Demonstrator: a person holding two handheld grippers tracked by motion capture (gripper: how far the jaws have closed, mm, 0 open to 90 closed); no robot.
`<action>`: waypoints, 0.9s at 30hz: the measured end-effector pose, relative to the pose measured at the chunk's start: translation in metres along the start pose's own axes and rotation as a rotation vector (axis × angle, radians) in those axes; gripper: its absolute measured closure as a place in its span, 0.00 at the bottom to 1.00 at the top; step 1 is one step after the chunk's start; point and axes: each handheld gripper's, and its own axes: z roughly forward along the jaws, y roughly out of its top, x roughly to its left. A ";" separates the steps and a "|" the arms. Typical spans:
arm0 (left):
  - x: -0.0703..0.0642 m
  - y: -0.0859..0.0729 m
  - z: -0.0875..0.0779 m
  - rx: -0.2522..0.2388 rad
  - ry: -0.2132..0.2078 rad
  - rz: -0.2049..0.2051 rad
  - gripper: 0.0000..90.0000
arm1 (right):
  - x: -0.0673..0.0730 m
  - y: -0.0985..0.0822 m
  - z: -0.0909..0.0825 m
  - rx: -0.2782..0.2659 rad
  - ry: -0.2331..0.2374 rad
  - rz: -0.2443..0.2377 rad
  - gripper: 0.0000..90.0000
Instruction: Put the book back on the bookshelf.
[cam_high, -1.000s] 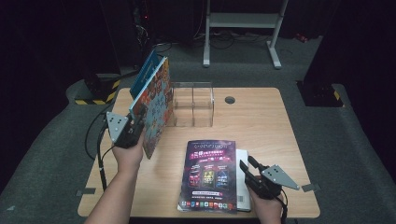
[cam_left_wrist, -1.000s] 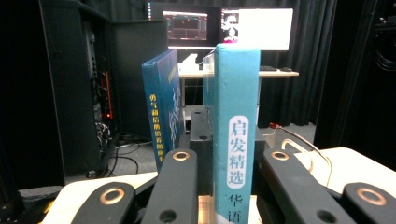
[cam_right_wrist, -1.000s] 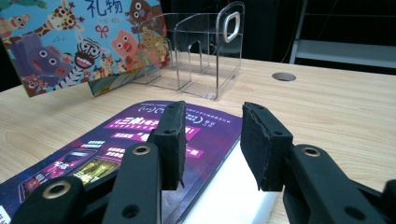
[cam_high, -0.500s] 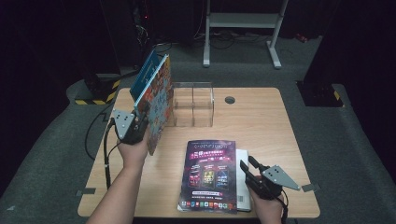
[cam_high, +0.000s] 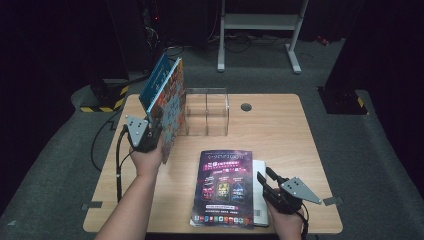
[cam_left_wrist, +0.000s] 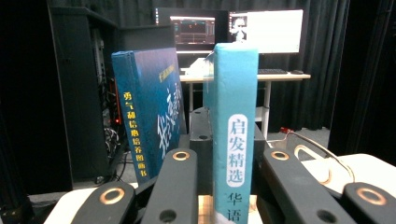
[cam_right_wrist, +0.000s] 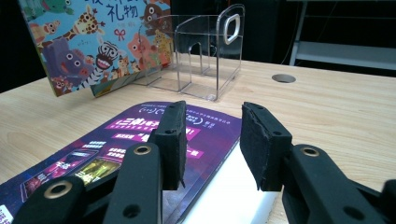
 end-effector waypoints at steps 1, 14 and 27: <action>0.000 0.000 0.001 0.000 0.003 0.001 0.90 | 0.000 0.000 0.000 0.000 0.000 0.000 0.68; -0.002 -0.007 0.008 -0.009 0.019 -0.002 0.90 | -0.001 0.000 -0.001 -0.001 -0.003 0.002 0.68; -0.003 -0.014 0.013 -0.013 0.022 -0.003 0.90 | -0.001 -0.001 -0.001 0.000 0.001 0.005 0.68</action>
